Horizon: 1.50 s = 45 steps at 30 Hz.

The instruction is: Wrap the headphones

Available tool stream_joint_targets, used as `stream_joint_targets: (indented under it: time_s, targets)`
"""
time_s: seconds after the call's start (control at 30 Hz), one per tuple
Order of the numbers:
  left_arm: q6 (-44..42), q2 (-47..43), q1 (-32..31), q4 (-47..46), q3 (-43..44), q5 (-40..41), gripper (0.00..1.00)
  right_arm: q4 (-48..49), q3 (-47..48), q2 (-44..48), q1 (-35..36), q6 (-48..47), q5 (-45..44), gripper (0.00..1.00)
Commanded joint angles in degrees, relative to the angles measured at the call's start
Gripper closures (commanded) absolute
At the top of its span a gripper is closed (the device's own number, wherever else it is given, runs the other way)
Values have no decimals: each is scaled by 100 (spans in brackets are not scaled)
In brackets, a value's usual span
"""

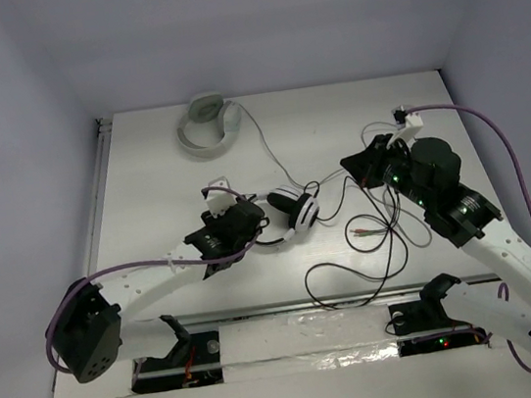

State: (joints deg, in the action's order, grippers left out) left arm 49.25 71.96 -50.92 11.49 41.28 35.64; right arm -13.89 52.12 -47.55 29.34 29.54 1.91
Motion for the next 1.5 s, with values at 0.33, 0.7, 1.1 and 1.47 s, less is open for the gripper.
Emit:
stream_joint_targets:
  time_s: [0.33,0.7,1.1,1.47]
  targets:
    - [-73,1320,-6,-401,477,347,58,255,-167,114,36,-98,222,84]
    - [-504,2006,161,-533,803,330,83,281,-211,158,36,-54,178,84]
    - [-1621,2137,750,-946,1269,657,65,607,-185,-158,36,210,29,84]
    - [-865,1540,750,-1104,241,-1005,57,712,-316,-70,36,175,107,80]
